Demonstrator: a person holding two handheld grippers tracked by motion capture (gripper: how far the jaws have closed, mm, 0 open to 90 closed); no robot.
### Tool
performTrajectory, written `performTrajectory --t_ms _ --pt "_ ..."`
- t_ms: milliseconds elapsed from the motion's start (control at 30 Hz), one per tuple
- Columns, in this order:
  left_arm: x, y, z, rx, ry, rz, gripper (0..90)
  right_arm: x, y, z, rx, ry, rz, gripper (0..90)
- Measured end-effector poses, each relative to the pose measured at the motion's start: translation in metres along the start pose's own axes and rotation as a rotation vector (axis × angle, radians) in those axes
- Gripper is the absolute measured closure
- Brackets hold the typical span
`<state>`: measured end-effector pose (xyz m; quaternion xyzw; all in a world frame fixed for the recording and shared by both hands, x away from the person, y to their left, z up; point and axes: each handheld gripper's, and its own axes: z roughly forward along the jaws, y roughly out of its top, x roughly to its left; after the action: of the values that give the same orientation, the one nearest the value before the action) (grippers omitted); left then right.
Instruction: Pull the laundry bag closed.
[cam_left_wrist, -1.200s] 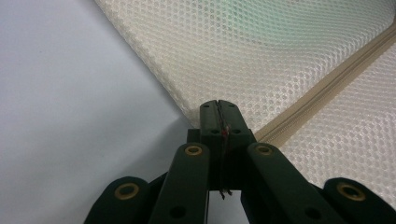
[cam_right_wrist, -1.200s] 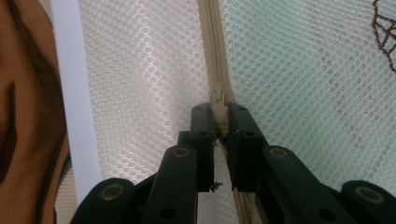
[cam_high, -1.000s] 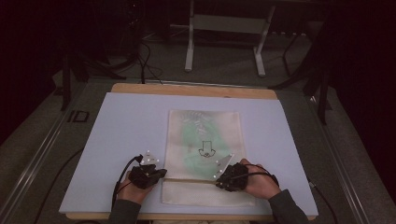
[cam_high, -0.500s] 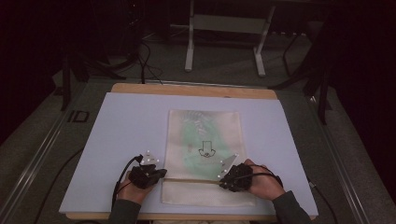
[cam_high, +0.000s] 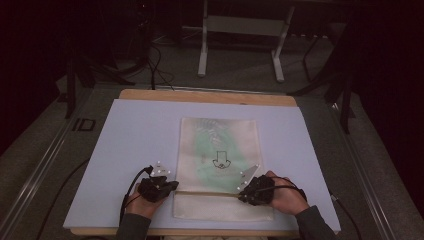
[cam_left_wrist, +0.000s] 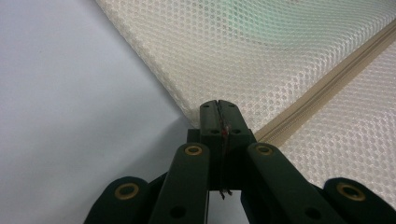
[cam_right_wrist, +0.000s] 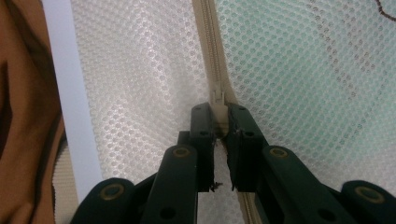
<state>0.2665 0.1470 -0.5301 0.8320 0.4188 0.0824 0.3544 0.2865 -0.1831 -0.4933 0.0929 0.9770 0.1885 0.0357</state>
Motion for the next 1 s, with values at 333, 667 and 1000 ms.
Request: performTrajectory --t_ms 333,667,1000 --pt "0.000 0.000 0.000 0.000 0.000 0.000 89.5 -0.002 -0.008 -0.002 0.000 0.003 0.020 82.2" --pt "0.000 0.000 0.000 0.001 0.001 0.000 89.5 -0.005 -0.018 -0.007 0.003 -0.003 0.040 82.2" --pt "0.000 0.000 0.000 0.000 0.001 0.000 89.4 -0.008 -0.030 -0.010 -0.001 -0.006 0.066 82.2"
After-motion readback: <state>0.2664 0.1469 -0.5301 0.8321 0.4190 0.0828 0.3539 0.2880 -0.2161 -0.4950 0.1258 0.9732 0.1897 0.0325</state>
